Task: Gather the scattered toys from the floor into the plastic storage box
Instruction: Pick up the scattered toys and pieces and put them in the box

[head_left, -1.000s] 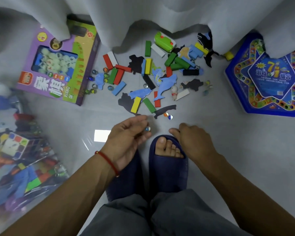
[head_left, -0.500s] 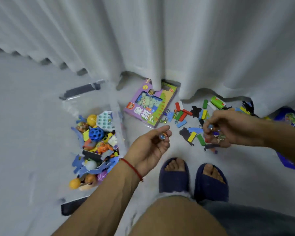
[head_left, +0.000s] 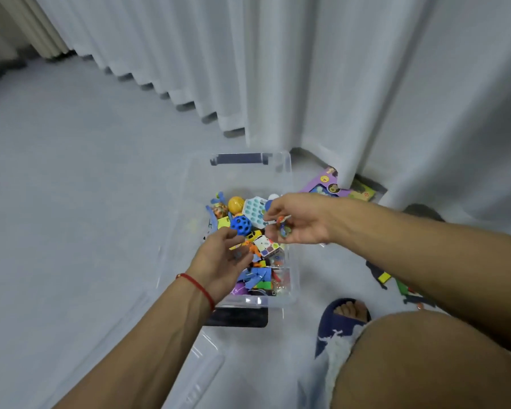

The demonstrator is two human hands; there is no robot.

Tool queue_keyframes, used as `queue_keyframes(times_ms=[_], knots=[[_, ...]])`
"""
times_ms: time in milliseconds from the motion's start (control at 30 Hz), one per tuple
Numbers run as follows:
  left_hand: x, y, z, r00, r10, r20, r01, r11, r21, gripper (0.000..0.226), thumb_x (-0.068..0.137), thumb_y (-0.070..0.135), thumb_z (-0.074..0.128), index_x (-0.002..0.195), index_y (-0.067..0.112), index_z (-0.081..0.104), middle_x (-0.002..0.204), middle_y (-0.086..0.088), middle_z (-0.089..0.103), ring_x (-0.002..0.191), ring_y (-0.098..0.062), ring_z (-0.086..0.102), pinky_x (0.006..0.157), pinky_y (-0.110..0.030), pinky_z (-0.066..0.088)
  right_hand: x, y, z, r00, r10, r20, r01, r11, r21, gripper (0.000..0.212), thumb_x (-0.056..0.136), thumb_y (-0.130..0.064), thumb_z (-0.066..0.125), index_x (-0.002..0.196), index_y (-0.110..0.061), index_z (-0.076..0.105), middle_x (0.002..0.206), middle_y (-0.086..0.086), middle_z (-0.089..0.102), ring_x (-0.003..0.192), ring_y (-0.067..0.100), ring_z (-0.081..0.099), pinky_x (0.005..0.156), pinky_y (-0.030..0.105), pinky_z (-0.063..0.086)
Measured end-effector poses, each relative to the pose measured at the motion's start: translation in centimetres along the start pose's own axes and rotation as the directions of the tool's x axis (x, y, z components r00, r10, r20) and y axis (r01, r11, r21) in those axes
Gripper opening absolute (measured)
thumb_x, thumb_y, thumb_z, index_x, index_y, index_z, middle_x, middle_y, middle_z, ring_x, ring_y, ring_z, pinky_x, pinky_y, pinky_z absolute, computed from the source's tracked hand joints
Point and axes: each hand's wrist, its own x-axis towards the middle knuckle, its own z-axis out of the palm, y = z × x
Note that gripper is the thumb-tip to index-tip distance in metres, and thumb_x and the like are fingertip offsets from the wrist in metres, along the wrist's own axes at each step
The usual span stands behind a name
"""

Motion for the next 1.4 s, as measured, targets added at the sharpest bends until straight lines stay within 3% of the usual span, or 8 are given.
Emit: queue_keyframes(times_ms=[100,200,400,633,900,1100,1300,1400], knots=[[0.2,-0.1,0.9,1.000,0.018,-0.017,-0.016,0.996,0.086,0.032,0.094,0.026,0.056,0.115,0.001,0.054,0.118,-0.014,0.052,0.102,-0.026,0.056,0.094,-0.039,0.052,0.9,0.5,0.1,0.995,-0.052,-0.083,0.049,0.998,-0.049,0.028,0.098,-0.009,0.051,0.125,-0.003,0.052,0.126,0.014,0.043,0.104,0.031,0.053,0.093,0.054,0.054],[-0.1,-0.4,2.4,0.999,0.048,-0.014,-0.045,0.989,0.138,0.017,0.095,0.021,0.053,0.104,0.007,0.054,0.096,-0.009,0.050,0.084,-0.022,0.053,0.086,-0.038,0.051,-0.5,0.2,-1.7,0.994,-0.056,-0.095,0.035,0.979,-0.202,0.038,0.099,-0.018,0.053,0.135,-0.005,0.052,0.133,0.014,0.048,0.127,0.036,0.050,0.098,0.048,0.052],[-0.7,-1.5,6.5,0.978,0.205,0.025,-0.204,0.947,0.249,0.010,0.094,0.015,0.055,0.093,0.007,0.061,0.088,-0.010,0.059,0.082,-0.023,0.055,0.077,-0.032,0.051,-5.6,-0.2,-10.7,0.982,-0.129,-0.140,0.048,0.881,-0.471,0.037,0.090,-0.028,0.067,0.118,-0.003,0.066,0.112,0.018,0.066,0.090,0.026,0.065,0.088,0.043,0.058],[0.7,-8.8,13.9,0.941,0.205,0.271,-0.312,0.839,0.447,0.019,0.095,0.008,0.052,0.100,0.006,0.070,0.102,-0.014,0.067,0.092,-0.025,0.066,0.079,-0.035,0.059,-9.8,6.6,-26.3,0.851,-0.186,-0.490,-0.189,0.764,-0.617,0.024,0.098,-0.023,0.056,0.109,-0.003,0.064,0.104,0.018,0.069,0.095,0.033,0.069,0.077,0.040,0.059],[9.9,-20.5,18.1,0.919,0.006,0.394,-0.381,0.268,0.885,0.029,0.088,0.009,0.062,0.114,0.022,0.065,0.116,0.000,0.065,0.101,-0.016,0.062,0.084,-0.028,0.056,-2.4,23.2,-32.6,0.794,-0.240,-0.559,-0.316,0.623,-0.716,0.029,0.088,-0.027,0.065,0.115,-0.017,0.059,0.112,0.010,0.062,0.098,0.026,0.060,0.087,0.039,0.051],[15.4,-25.8,20.4,0.799,0.118,0.590,-0.554,-0.240,0.797,0.051,0.087,0.019,0.065,0.135,0.020,0.048,0.138,-0.013,0.041,0.126,-0.031,0.039,0.098,-0.032,0.040,3.0,28.1,-32.5,0.671,-0.407,-0.620,-0.196,0.709,-0.678,0.045,0.091,-0.027,0.068,0.132,-0.016,0.052,0.129,0.010,0.047,0.106,0.028,0.058,0.090,0.041,0.051],[19.5,-28.5,20.8,0.698,0.164,0.697,-0.613,-0.368,0.700,0.058,0.085,0.050,0.066,0.136,0.030,0.046,0.143,-0.007,0.033,0.128,-0.029,0.033,0.099,-0.040,0.042,5.5,31.0,-32.2,0.588,-0.484,-0.648,-0.143,0.726,-0.673,0.037,0.091,-0.021,0.069,0.124,-0.010,0.056,0.125,0.011,0.043,0.093,0.024,0.061,0.077,0.031,0.051],[20.5,-29.3,20.6,0.686,0.237,0.688,-0.617,-0.312,0.722,0.049,0.085,0.052,0.065,0.128,0.030,0.052,0.132,-0.005,0.041,0.120,-0.023,0.036,0.095,-0.031,0.039,6.1,32.0,-32.2,0.540,-0.537,-0.648,-0.098,0.725,-0.682,0.026,0.093,-0.018,0.067,0.118,-0.010,0.060,0.119,0.009,0.045,0.087,0.022,0.060,0.074,0.035,0.054]])
